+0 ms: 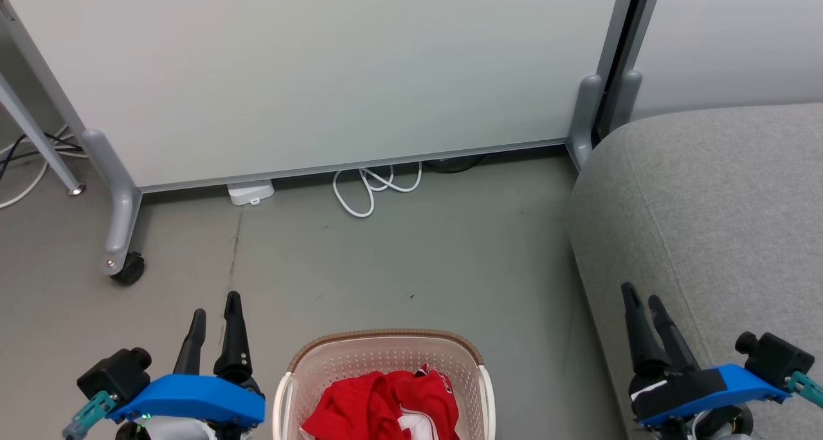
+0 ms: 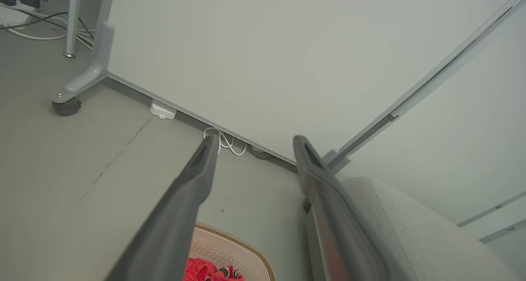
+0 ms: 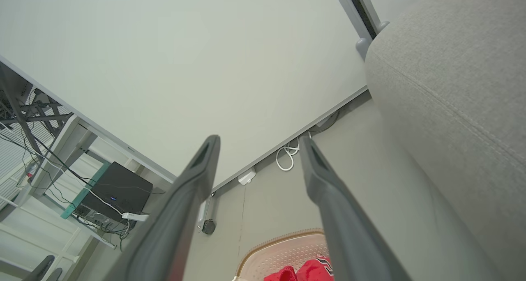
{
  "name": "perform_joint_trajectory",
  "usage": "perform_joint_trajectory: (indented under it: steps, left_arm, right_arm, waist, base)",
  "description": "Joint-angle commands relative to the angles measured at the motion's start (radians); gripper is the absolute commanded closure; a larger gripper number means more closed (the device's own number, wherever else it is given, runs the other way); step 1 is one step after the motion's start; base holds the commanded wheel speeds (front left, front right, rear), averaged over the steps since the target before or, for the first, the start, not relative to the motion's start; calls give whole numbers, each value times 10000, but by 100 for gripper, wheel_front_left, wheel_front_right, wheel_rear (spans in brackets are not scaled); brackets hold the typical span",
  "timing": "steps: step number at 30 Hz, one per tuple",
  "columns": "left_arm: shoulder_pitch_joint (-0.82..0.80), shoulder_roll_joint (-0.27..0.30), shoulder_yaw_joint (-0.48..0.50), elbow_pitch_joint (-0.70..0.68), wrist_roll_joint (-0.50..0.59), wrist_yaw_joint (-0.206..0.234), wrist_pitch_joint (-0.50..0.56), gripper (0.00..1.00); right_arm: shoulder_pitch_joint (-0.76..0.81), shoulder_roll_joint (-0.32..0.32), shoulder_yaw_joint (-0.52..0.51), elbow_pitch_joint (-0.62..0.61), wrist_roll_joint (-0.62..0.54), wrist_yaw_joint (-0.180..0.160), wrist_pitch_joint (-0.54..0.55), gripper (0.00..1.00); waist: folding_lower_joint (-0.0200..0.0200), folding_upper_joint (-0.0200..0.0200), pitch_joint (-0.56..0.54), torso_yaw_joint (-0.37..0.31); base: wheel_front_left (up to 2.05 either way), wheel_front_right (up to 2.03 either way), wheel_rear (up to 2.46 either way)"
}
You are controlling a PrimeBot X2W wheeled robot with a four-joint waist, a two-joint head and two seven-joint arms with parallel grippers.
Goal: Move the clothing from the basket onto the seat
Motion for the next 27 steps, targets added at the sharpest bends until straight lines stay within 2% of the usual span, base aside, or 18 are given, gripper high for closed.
perform_joint_trajectory:
  steps: [1, 11, 27]
  left_arm:
    - [-260, 142, -132, -151, 518, 111, -139, 0]
    - [-331, 366, -605, -73, 1788, 352, -440, 0]
    - [-384, 485, -967, 13, 3120, 576, -835, 0]
  right_arm:
    - [-260, -68, 51, -110, -544, 24, -138, 0]
    - [-290, -79, 165, -94, -1872, 24, -413, 0]
    - [-329, -93, 315, -80, -3527, 28, -662, 0]
  waist:
    - [-1, -1, 3, 6]
    - [-1, -1, 19, 20]
    - [-1, -1, 78, 22]
  base:
    - [0, 0, 0]
    - [0, 0, 0]
    - [0, 0, 0]
